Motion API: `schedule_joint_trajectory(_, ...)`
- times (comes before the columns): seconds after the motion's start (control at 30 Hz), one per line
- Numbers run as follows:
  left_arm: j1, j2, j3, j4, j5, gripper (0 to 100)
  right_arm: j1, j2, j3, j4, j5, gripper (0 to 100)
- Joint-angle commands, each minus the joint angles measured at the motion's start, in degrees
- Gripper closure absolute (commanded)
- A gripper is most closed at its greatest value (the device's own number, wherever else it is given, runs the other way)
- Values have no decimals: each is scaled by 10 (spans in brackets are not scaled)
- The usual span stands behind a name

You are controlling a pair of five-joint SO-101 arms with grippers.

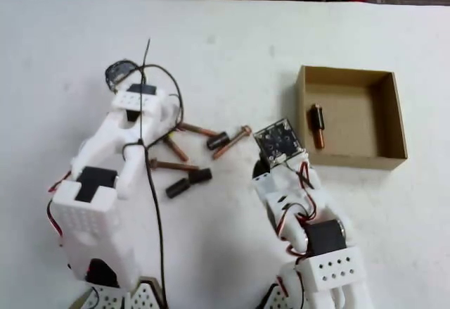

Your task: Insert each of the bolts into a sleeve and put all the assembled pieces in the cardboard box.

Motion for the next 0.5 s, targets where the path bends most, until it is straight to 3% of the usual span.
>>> schedule_joint_trajectory(0.0,-41,6,-32,-41,-11,954,5,-10,-7,-13,0,981)
schedule_joint_trajectory(0.2,-57,6,-48,-41,-53,954,5,-10,-7,-13,0,981)
schedule_joint_trajectory(0.47,-102,5,-61,-42,-55,952,5,-10,-7,-13,0,981)
